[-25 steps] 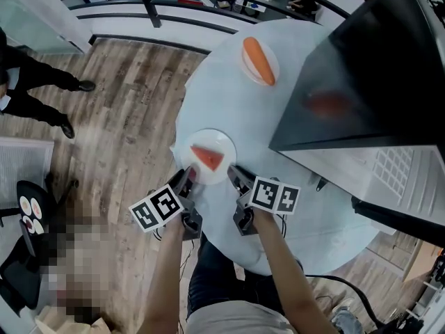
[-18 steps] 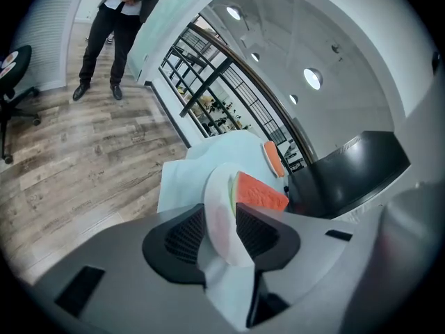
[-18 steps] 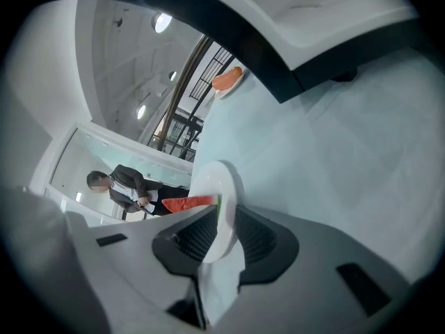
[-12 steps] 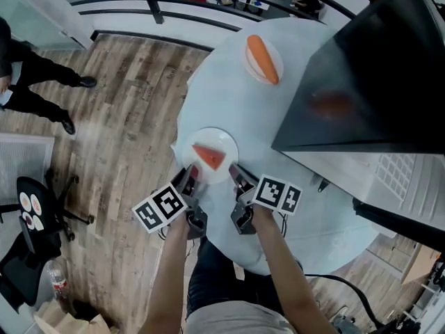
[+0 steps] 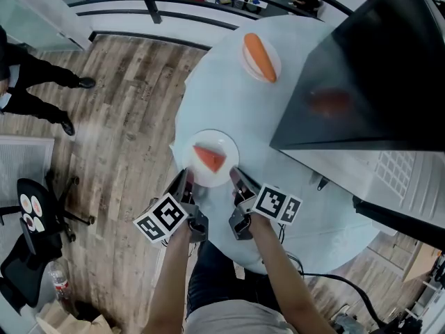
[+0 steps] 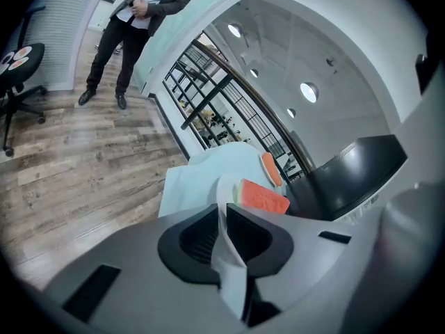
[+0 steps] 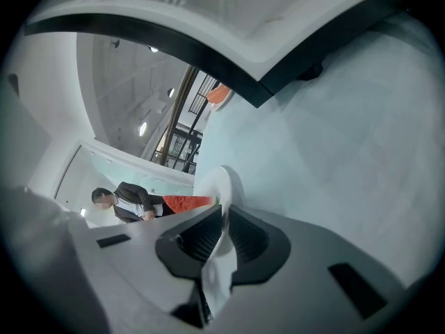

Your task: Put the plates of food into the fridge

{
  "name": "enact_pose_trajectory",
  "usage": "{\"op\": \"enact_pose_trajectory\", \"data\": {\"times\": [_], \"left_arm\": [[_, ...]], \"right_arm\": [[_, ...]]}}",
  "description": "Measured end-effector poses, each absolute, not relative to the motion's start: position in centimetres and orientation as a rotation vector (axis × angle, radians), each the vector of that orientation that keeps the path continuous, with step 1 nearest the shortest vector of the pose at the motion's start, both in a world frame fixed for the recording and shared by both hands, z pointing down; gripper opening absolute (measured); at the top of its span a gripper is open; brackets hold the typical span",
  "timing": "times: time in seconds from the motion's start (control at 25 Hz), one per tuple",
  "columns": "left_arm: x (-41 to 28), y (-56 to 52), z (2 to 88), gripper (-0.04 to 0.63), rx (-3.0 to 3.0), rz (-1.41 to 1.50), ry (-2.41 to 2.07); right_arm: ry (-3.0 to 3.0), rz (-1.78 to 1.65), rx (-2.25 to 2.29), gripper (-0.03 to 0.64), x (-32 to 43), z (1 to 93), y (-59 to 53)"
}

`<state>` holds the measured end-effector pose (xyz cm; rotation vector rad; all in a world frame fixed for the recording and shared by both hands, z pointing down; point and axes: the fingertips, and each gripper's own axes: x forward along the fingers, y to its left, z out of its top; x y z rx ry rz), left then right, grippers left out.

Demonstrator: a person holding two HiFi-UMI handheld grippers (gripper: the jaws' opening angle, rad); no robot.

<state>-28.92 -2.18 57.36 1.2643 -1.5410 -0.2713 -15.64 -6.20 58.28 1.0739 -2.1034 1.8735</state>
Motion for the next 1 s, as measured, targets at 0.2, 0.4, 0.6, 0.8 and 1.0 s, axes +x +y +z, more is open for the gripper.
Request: {"op": "enact_pose_trajectory", "data": {"times": [0.2,0.4,0.6,0.8,1.0], "left_arm": [[-27.8,-1.7,56.6,0.043,1.293,-0.257,-1.532],[-26.9,-0.9,54.8,0.044,1.299,-0.270,-1.498],[-25.2,-0.2,52.6,0.044,1.377,-0.224,-1.488],[-23.6,-0.3,50.9,0.044,1.442,-0.181,-1.463],[-21.5,0.2,49.1,0.044,1.505,-0.173,-1.425]], "right_arm": [[-2.126,1.877,1.110,0.037,-14.4,57.2,-5.6],[-2.174,1.833,1.120,0.037,-13.5,54.5,-4.8],[-2.169,1.864,1.170,0.037,-11.8,52.7,-3.8],[-2.169,1.915,1.247,0.037,-9.9,51.5,-2.8],[-2.201,1.907,1.310,0.037,-7.6,49.5,-1.7]]}}
